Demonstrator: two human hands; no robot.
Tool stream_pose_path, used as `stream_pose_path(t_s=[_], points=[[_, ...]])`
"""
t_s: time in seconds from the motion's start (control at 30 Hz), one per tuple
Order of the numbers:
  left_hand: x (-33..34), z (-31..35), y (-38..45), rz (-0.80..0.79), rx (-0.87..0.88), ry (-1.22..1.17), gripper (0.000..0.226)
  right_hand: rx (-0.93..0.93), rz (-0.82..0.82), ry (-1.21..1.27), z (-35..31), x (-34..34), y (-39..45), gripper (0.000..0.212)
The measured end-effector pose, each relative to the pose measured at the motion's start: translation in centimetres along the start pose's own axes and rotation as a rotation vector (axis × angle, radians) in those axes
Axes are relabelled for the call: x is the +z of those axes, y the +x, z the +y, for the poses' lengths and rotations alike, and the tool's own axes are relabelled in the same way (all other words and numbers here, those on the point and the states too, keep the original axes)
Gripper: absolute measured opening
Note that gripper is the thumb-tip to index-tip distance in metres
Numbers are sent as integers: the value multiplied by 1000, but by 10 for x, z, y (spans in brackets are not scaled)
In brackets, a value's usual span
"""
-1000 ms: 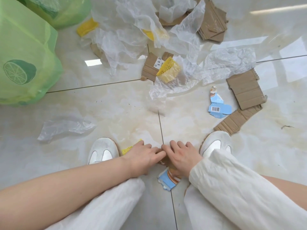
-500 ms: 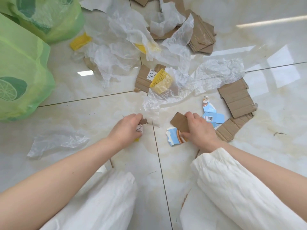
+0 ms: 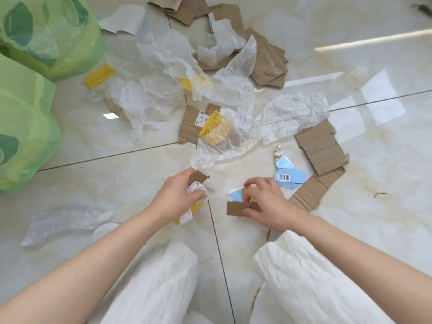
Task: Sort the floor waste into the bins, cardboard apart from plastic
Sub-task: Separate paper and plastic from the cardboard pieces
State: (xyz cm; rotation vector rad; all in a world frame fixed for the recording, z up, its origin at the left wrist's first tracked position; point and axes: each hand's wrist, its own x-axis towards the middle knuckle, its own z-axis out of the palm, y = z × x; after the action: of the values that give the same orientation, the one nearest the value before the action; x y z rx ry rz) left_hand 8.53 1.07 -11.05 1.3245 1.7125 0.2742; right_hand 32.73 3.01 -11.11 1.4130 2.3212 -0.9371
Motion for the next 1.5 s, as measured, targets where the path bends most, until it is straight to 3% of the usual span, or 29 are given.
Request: stream_pose_path(t_s=[0.27,0.5,0.6,0.7,0.87,0.97,1.03,1.13,1.3,1.4,1.5], points=[[-4,9,3,-23,-114,-269,21,-91,86,-214,0,15,12,29],[4,20,4,-71,-105,-302,17,-67,104,-177,1,14,11,43],[8,30,5,-106,-113,-334,24,0,42,34,3,3,2,49],[9,40,8,-106,-33,-210,32,39,83,179,7,-7,-7,54],[15,56,18,-111,61,-64,17,59,222,272,26,-21,-16,16],[22,64,24,-94,-19,-228,11,135,280,391,34,-32,-20,8],[29,69,27,-114,-162,-434,4,156,293,462,35,-39,-24,10],[42,73,33,-140,-311,-630,13,151,211,528,33,-46,-31,11],[54,87,38,-278,-382,-849,23,89,-19,744,35,-32,-29,27],[54,89,42,-282,-401,-932,23,159,-14,967,35,-22,-24,12],[53,88,44,-293,-411,-964,23,197,1,1225,27,-22,-23,18]])
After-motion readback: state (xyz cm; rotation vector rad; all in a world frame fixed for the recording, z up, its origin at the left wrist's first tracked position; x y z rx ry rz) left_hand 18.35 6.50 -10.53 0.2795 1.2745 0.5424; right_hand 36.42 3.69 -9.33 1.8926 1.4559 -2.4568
